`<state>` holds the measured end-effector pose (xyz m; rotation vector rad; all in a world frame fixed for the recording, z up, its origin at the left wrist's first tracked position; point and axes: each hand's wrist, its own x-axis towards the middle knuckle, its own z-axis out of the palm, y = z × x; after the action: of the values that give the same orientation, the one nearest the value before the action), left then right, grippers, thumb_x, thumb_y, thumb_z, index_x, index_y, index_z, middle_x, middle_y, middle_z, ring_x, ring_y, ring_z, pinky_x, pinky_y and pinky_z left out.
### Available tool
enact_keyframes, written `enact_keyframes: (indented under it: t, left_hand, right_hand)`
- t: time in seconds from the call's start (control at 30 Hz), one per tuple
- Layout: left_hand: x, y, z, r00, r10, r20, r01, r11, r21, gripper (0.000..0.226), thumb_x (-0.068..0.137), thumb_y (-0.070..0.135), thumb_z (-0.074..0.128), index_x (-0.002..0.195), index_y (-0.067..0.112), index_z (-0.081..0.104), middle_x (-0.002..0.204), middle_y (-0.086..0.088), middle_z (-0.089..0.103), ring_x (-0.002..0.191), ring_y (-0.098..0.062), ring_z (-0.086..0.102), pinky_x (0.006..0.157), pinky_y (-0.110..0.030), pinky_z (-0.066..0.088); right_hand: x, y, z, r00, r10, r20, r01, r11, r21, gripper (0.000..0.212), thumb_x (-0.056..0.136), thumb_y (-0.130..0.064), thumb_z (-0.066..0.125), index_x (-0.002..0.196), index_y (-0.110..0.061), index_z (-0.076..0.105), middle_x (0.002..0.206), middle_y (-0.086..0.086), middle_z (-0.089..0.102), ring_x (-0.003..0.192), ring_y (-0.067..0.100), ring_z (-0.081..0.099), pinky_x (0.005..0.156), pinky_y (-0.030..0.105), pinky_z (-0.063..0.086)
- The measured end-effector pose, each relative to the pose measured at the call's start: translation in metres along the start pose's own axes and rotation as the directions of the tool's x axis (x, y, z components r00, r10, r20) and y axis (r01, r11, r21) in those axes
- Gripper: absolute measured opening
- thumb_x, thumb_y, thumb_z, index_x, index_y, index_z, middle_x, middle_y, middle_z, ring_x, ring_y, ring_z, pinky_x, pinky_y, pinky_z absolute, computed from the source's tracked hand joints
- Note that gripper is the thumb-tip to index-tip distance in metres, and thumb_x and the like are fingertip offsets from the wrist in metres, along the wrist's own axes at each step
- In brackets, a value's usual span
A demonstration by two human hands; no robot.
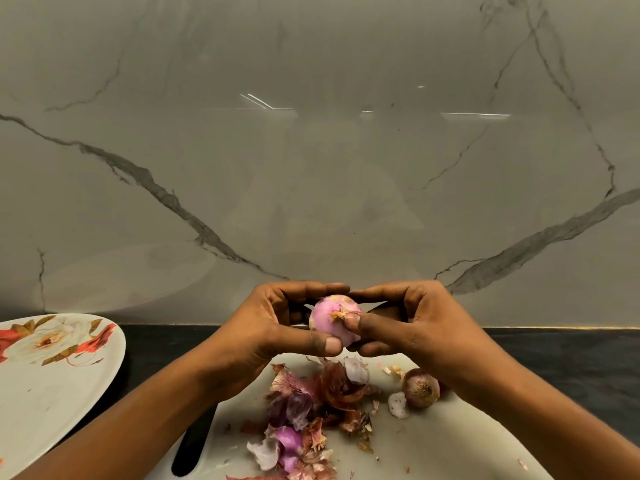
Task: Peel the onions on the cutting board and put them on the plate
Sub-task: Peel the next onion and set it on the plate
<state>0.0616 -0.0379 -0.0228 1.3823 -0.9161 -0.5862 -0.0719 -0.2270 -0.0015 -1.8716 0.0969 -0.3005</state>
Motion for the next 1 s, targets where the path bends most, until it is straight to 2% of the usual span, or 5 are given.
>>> enact_keyframes:
  t: [0.2, 0.57, 0.63, 0.73, 1.0]
  left_hand:
    - [-0.001, 0.001, 0.002, 1.000, -0.001, 0.022, -0.001, 0.995, 0.099, 0.061, 0.069, -0.005, 0.090, 0.125, 0.015, 0.077, 0.121, -0.014, 0.077, 0.113, -0.036, 0.074, 0.099, -0.048, 0.060]
    - [-0.003, -0.001, 0.008, 0.997, 0.062, -0.046, -0.051, 0.976, 0.210, 0.057, 0.066, 0.004, 0.092, 0.120, 0.014, 0.079, 0.114, -0.009, 0.080, 0.109, -0.029, 0.076, 0.092, -0.044, 0.063]
    - [-0.004, 0.000, 0.009, 0.996, 0.068, -0.056, -0.054, 0.972, 0.228, 0.056, 0.066, 0.004, 0.093, 0.119, 0.016, 0.080, 0.114, -0.007, 0.080, 0.109, -0.028, 0.076, 0.093, -0.048, 0.063]
    - [-0.004, 0.001, 0.009, 0.995, 0.078, -0.055, -0.063, 0.969, 0.237, 0.055, 0.066, 0.005, 0.093, 0.119, 0.018, 0.080, 0.114, -0.007, 0.080, 0.108, -0.028, 0.076, 0.093, -0.053, 0.062]
    - [-0.004, 0.000, 0.008, 0.995, 0.085, -0.061, -0.072, 0.979, 0.191, 0.055, 0.068, 0.003, 0.092, 0.121, 0.014, 0.079, 0.116, -0.009, 0.079, 0.109, -0.031, 0.075, 0.096, -0.053, 0.061]
  right_hand:
    - [-0.004, -0.002, 0.004, 1.000, -0.030, 0.007, 0.031, 0.990, -0.138, 0.026, 0.090, -0.013, 0.077, 0.105, -0.033, 0.073, 0.084, 0.008, 0.081, 0.081, 0.025, 0.080, 0.086, 0.048, 0.065]
    - [-0.009, 0.007, 0.010, 0.974, -0.226, 0.028, 0.211, 0.847, -0.489, 0.028, 0.095, -0.039, 0.063, 0.119, -0.029, 0.073, 0.080, -0.003, 0.078, 0.072, 0.020, 0.075, 0.065, 0.051, 0.061]
    - [-0.010, 0.008, 0.011, 0.970, -0.240, 0.030, 0.220, 0.827, -0.518, 0.027, 0.097, -0.040, 0.062, 0.120, -0.029, 0.072, 0.078, -0.003, 0.077, 0.066, 0.016, 0.072, 0.056, 0.042, 0.060]
    - [-0.010, 0.009, 0.013, 0.964, -0.267, 0.018, 0.227, 0.780, -0.584, 0.025, 0.099, -0.040, 0.059, 0.118, -0.029, 0.072, 0.071, -0.004, 0.071, 0.054, 0.007, 0.058, 0.044, 0.021, 0.042]
    - [-0.013, 0.006, 0.020, 0.967, -0.255, 0.002, 0.193, 0.729, -0.657, 0.029, 0.097, -0.043, 0.048, 0.118, -0.032, 0.066, 0.066, -0.008, 0.061, 0.055, 0.008, 0.053, 0.046, 0.021, 0.039]
